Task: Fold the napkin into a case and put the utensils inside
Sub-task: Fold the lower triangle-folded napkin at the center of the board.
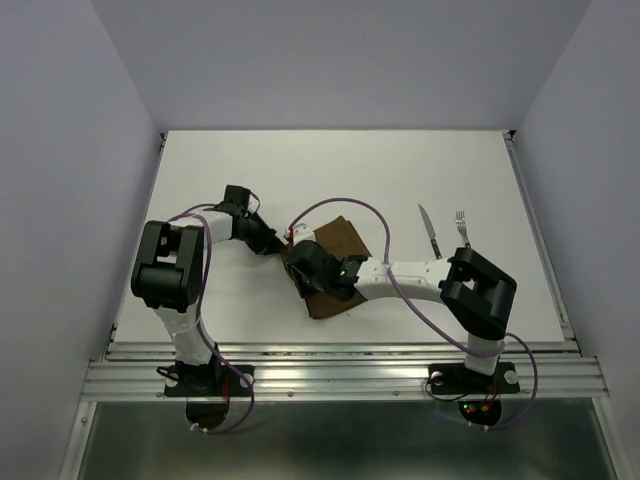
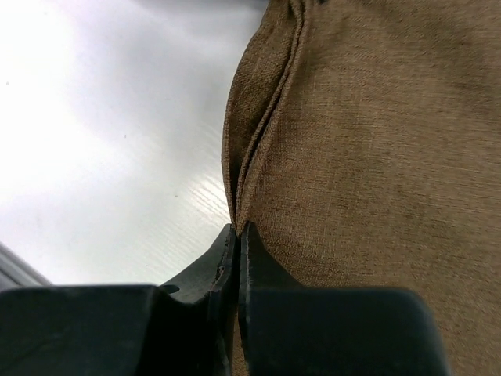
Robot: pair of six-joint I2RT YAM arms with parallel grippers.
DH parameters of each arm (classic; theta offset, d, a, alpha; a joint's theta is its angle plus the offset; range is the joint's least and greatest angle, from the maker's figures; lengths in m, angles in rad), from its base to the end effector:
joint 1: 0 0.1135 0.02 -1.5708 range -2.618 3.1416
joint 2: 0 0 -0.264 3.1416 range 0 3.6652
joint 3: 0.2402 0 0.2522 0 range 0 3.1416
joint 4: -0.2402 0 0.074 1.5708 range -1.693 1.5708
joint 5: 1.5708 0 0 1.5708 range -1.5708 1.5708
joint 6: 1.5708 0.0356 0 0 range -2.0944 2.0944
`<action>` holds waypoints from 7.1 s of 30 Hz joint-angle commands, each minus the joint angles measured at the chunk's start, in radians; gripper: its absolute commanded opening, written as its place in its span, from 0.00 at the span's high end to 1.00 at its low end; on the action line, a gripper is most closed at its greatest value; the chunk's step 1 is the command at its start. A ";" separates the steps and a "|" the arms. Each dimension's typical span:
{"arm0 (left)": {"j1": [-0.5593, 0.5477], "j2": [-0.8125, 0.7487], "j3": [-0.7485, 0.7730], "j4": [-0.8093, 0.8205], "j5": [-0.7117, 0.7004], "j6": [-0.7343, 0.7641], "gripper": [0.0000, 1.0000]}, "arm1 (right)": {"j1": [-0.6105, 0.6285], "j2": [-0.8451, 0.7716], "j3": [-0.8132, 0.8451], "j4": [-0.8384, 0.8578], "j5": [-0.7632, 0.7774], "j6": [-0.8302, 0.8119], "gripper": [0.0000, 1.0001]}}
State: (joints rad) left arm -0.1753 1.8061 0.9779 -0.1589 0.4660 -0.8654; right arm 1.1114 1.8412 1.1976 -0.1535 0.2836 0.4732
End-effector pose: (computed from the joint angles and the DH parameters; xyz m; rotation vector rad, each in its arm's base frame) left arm 0.3416 -0.0767 0.1420 -0.7329 2.6088 -0.9603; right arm 0.1854 0.3524 0.1915 -0.6122 2.2922 0.4495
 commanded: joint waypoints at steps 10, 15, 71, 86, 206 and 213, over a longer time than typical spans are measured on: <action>-0.003 -0.065 0.062 -0.065 -0.038 0.063 0.41 | -0.134 -0.077 -0.134 0.258 -0.432 0.146 0.99; -0.003 -0.091 0.096 -0.102 -0.050 0.095 0.39 | -0.188 -0.092 -0.208 0.356 -0.552 0.211 0.99; -0.078 -0.128 0.061 -0.133 -0.121 0.256 0.66 | -0.320 -0.046 -0.346 0.658 -0.816 0.409 0.99; -0.079 -0.139 0.068 -0.163 -0.116 0.284 0.89 | -0.320 -0.115 -0.240 0.318 -0.670 0.226 0.30; -0.078 0.013 0.171 -0.080 -0.064 -0.096 1.00 | -0.363 0.357 0.207 0.051 -0.463 0.335 0.99; -0.078 0.016 0.166 -0.070 -0.104 -0.184 1.00 | -0.363 0.362 0.200 0.069 -0.480 0.355 0.99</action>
State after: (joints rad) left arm -0.2535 1.8206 1.1278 -0.2642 0.4026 -0.9749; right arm 0.7403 2.1788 1.4422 -0.0139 -0.2043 0.8303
